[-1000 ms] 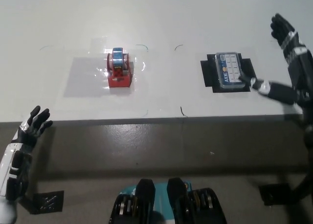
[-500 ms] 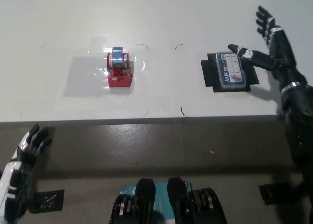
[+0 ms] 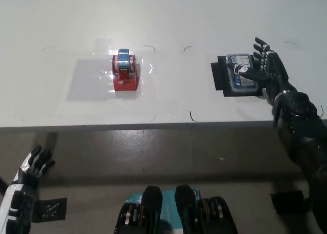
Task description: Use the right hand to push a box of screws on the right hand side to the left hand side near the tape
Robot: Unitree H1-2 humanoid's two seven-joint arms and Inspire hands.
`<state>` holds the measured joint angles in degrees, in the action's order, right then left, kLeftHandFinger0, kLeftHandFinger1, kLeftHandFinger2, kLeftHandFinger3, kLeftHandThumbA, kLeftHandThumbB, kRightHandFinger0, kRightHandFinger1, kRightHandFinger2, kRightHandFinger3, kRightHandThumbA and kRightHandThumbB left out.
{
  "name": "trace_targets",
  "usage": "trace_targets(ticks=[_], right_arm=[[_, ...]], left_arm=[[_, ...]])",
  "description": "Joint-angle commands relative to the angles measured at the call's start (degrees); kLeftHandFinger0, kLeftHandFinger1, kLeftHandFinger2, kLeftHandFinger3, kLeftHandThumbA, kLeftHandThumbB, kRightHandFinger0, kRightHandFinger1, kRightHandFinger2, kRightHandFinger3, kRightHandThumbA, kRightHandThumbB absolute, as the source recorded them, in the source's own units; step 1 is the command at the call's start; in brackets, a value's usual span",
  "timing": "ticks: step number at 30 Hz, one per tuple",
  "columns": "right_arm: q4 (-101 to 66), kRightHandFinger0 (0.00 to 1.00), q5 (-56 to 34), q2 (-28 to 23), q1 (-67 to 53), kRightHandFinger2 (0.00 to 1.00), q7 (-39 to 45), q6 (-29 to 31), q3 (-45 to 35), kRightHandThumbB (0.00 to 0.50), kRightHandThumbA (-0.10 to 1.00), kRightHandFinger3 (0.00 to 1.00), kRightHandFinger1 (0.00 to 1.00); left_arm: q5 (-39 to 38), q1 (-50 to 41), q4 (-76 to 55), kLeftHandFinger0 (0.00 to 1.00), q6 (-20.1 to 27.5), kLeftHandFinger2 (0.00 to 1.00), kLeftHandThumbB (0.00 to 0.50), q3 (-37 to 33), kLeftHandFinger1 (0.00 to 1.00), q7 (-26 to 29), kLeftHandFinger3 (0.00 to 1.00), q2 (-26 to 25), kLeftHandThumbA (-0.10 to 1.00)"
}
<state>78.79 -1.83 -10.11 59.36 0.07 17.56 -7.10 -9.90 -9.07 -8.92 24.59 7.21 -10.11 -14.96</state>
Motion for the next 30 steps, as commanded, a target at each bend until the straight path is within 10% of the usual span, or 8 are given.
trace_targets(ticks=[1, 24, 30], right_arm=[[1.38, 1.00, -1.45, 0.16, 3.59, 1.00, -3.03, 2.00, -0.89, 0.177, 1.00, 1.00, 1.00], [1.53, 1.00, -7.68, 10.90, 2.25, 1.00, -0.90, 5.15, -7.65, 0.155, 1.00, 1.00, 1.00], [1.42, 1.00, -6.03, 14.25, 2.15, 1.00, -5.94, 6.73, -5.65, 0.219, 1.00, 1.00, 1.00]], left_arm=[[-1.78, 0.46, -1.86, 1.00, 2.11, 1.00, 0.360, 0.38, 1.00, -0.68, 1.00, -0.99, 1.00], [-1.45, 3.76, -3.14, 1.00, 1.48, 1.00, 0.360, 1.16, 1.00, -0.35, 1.00, -1.36, 1.00], [-2.50, 3.17, -3.53, 1.00, 1.53, 1.00, 0.359, 1.01, 1.00, -0.61, 1.00, -1.25, 1.00]])
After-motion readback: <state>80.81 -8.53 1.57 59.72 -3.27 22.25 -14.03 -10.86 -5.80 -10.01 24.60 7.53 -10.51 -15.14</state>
